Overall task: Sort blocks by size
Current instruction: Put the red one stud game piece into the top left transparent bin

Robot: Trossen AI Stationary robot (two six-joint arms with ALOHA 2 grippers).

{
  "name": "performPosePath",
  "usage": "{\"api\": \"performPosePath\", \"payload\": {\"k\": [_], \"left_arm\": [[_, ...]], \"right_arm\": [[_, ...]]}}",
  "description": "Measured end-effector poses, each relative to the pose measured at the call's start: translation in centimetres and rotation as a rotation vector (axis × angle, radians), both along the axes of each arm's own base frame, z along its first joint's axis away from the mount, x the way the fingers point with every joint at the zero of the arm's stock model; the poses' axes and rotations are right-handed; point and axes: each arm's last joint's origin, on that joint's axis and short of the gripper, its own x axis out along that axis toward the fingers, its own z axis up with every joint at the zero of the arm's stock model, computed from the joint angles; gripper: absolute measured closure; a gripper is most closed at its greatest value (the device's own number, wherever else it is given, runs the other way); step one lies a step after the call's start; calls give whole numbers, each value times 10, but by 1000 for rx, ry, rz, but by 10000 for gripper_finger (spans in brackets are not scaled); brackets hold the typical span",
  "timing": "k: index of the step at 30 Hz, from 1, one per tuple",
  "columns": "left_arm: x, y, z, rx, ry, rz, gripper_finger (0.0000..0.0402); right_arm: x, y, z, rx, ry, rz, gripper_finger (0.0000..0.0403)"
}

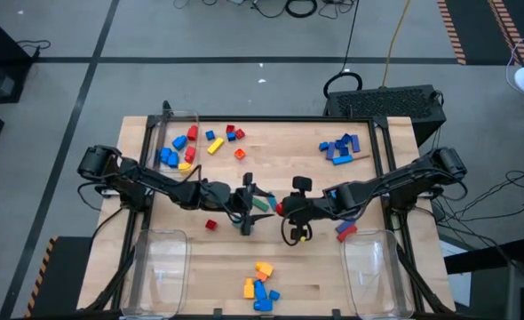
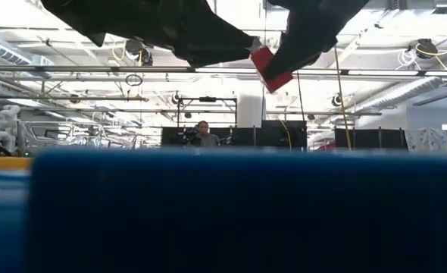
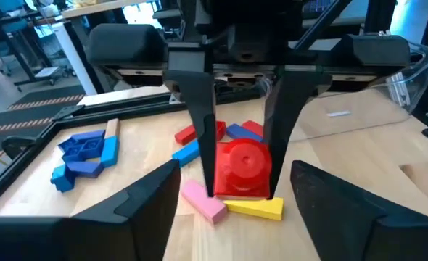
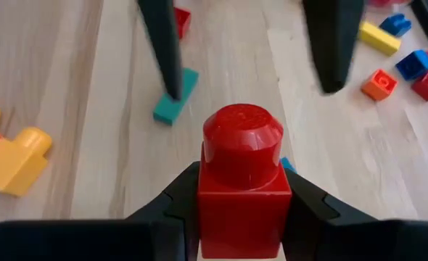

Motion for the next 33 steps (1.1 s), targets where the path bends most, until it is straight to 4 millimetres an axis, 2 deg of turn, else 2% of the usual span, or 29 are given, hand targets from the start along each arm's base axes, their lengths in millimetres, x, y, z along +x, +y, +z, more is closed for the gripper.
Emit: {"api": "performPosePath", "payload": {"k": [7, 14, 22, 25, 30, 33], "left_arm": [[3, -1, -4, -3, -12, -1, 182], [13, 4, -15, 2, -14, 42, 187], [14, 5, -13, -3, -43, 44, 194], [14, 5, -13, -4, -45, 45, 217], [14, 6, -12, -6, -53, 49, 279], [14, 8, -12, -8, -51, 54, 283]], "right_arm": [[4, -8, 2, 2, -23, -16, 285], [6, -9, 3, -18, -45, 2, 285], [6, -9, 4, -25, -47, 5, 286], [6, -9, 4, -26, -44, 9, 286], [6, -9, 3, -24, -43, 13, 286], [6, -9, 3, -25, -43, 11, 286]]}}
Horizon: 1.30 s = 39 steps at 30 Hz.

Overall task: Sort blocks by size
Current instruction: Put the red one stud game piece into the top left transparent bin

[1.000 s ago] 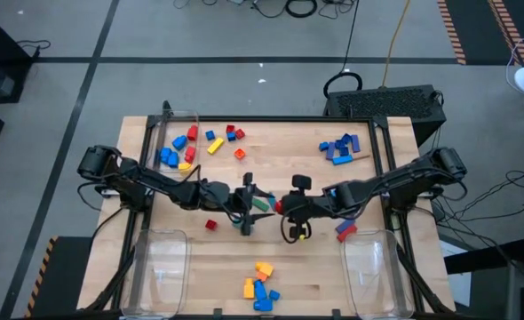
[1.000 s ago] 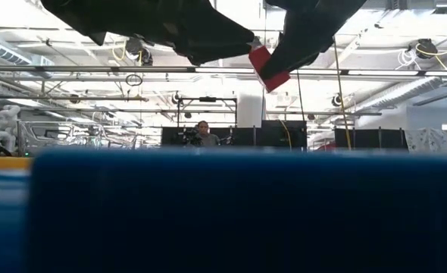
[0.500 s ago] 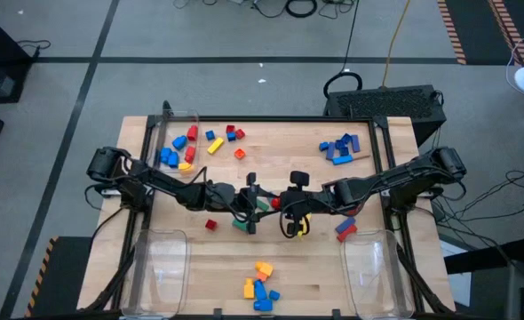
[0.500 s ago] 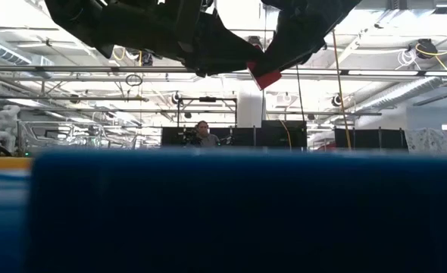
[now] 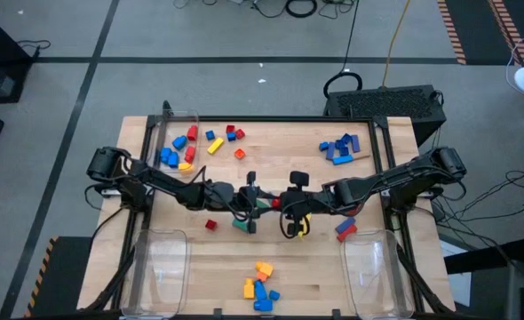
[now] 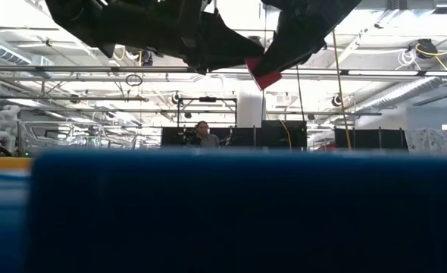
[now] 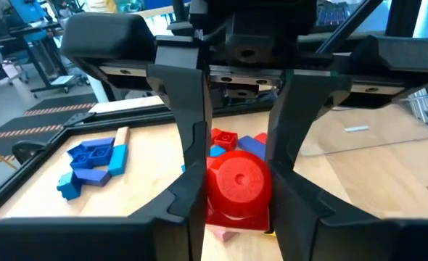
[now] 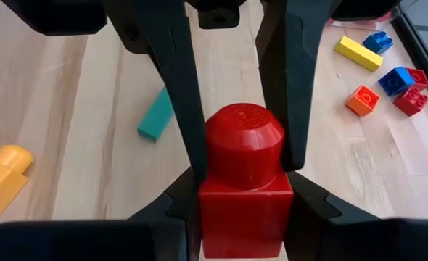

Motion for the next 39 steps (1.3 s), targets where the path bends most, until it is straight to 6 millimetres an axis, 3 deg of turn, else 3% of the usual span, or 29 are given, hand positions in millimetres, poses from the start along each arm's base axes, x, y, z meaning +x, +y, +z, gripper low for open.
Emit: {"api": "performPosePath", "payload": {"k": [5, 10, 15, 22, 31, 39], "left_arm": [[0, 3, 0, -22, 5, 9, 283], [-4, 6, 5, -15, 26, 76, 283], [-19, 17, 21, 4, 79, 294, 283], [-64, 44, 44, -55, 257, 563, 283], [-134, 91, 61, -135, 385, 1007, 276], [-174, 124, 45, -246, 487, 1291, 273]], "right_arm": [[0, 0, 0, 6, 2, -10, 264], [-3, -1, -2, -8, 30, -34, 208], [-11, -7, -8, -57, 79, -225, 157], [-19, -16, -33, 24, 122, -284, 138], [-27, -23, -78, 227, -45, -180, 142], [-29, -19, -82, 261, -58, -127, 142]]}}
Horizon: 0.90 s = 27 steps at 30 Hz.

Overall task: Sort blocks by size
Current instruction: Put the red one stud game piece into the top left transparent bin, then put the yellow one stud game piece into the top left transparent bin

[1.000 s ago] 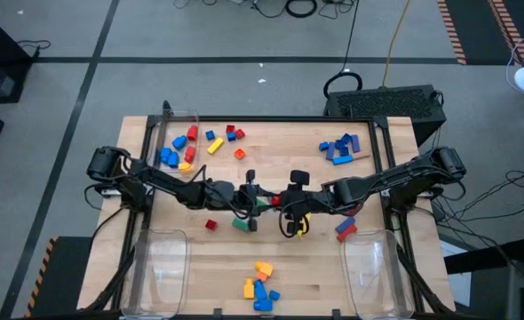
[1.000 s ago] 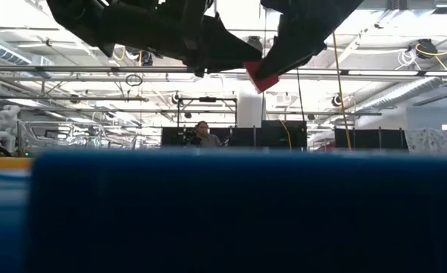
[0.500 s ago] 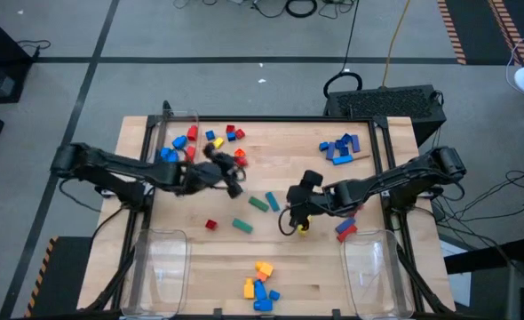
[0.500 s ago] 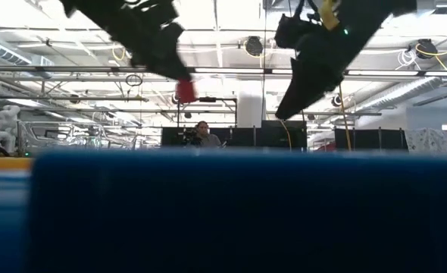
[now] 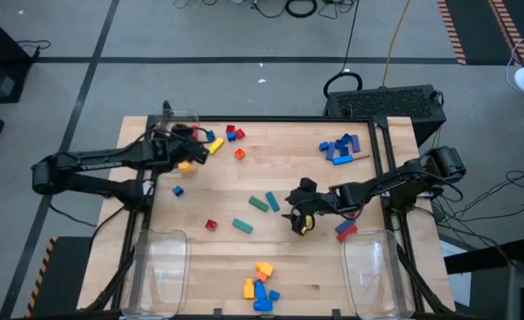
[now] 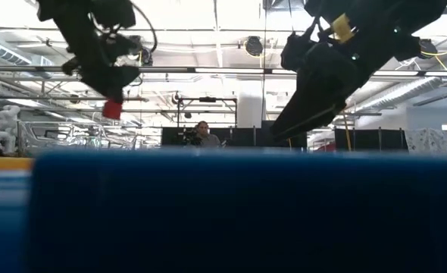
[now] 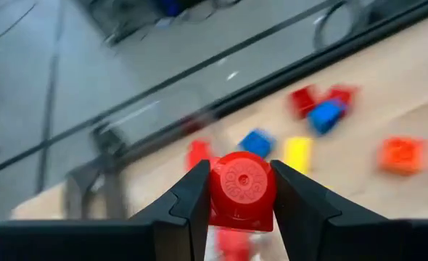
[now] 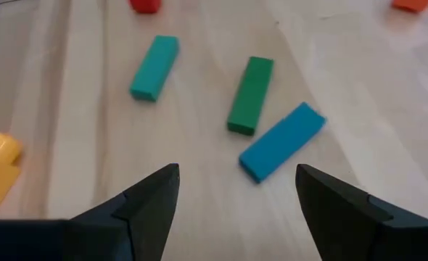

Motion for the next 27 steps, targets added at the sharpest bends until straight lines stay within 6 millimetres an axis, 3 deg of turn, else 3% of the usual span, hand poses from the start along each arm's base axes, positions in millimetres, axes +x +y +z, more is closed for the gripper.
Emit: {"api": "performPosePath", "payload": {"k": [6, 12, 22, 27], "left_arm": [[-15, 17, -16, -52, 0, 143, 273], [-24, 29, -17, -96, -33, 220, 261], [-26, 33, -19, -162, -3, 151, 130], [-19, 26, -17, -151, 34, 51, 106]], "right_arm": [[0, 3, 1, -20, -6, 30, 142], [3, 4, 3, -27, -40, 74, 142], [6, 11, 10, 15, -110, 315, 142], [6, 11, 10, 21, -111, 317, 142]]}}
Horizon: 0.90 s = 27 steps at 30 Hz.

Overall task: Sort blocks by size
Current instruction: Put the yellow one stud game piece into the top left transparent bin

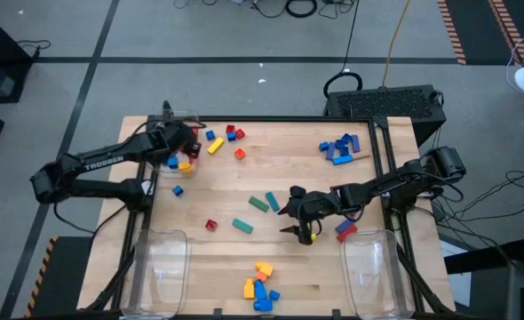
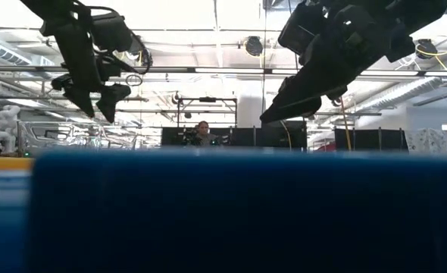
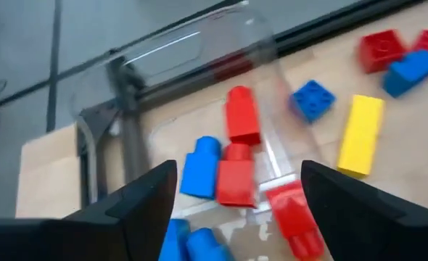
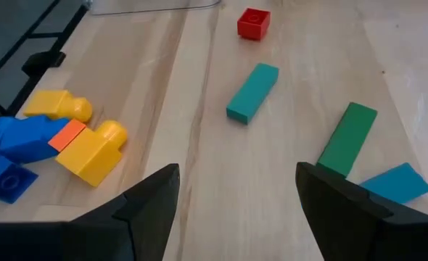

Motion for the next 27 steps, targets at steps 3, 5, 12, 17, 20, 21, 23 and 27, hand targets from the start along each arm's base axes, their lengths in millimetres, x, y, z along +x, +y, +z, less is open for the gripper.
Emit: {"api": "performPosePath", "payload": {"k": [3, 5, 12, 17, 20, 21, 23, 27], "left_arm": [[10, -11, 9, 30, -8, -117, 106], [16, -20, 17, 59, -41, -193, 105], [41, -66, 36, 73, -238, -596, 105], [55, -107, 39, 34, -325, -873, 105], [61, -130, 35, 29, -328, -989, 105], [63, -137, 33, 23, -322, -1019, 105], [67, -150, 28, 11, -310, -1074, 105], [77, -171, 15, -1, -280, -1141, 105]], "right_arm": [[1, 2, -2, 32, 8, 1, 142], [3, 4, -6, 63, 18, -36, 142], [19, 30, -32, 141, 15, -39, 142], [38, 54, -33, 127, 12, 17, 142], [47, 68, -27, 94, 22, 48, 142], [50, 72, -26, 83, 33, 57, 142], [56, 79, -22, 70, 58, 71, 142], [65, 93, -15, 44, 111, 97, 142]]}}
